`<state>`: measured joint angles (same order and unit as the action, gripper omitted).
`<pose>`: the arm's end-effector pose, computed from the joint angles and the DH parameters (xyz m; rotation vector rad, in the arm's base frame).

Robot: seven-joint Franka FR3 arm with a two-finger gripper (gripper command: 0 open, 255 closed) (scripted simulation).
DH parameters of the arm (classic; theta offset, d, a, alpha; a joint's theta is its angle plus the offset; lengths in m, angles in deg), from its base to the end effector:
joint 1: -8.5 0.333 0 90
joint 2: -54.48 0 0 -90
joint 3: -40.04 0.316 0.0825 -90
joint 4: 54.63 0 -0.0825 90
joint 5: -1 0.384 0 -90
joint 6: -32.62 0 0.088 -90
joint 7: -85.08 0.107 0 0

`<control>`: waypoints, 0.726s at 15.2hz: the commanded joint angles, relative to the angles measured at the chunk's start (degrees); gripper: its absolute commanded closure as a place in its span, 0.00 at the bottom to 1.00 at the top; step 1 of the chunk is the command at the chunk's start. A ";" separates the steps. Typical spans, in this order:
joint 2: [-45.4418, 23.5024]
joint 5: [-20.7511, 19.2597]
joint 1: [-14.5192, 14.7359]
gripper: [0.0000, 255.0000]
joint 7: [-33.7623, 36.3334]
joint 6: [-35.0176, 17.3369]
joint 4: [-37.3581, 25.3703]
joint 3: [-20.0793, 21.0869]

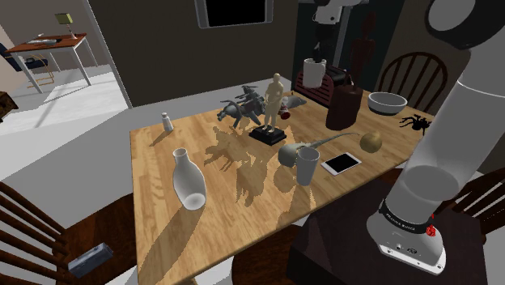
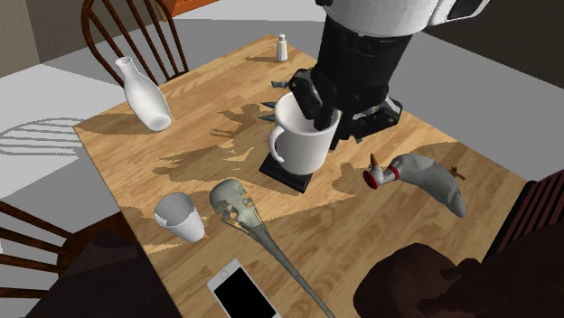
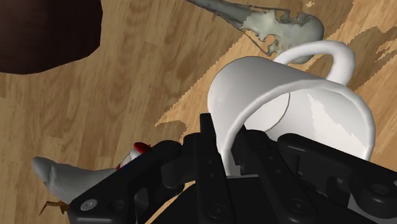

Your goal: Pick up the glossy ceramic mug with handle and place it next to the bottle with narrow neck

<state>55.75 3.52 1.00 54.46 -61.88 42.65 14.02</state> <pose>0.4611 -0.3030 0.5822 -3.0799 0.0839 -0.0064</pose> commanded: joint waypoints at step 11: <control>0.10 0.48 7.92 1.00 16.48 -1.20 0.41 8.53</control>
<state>56.13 3.87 8.39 69.78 -63.14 43.46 21.99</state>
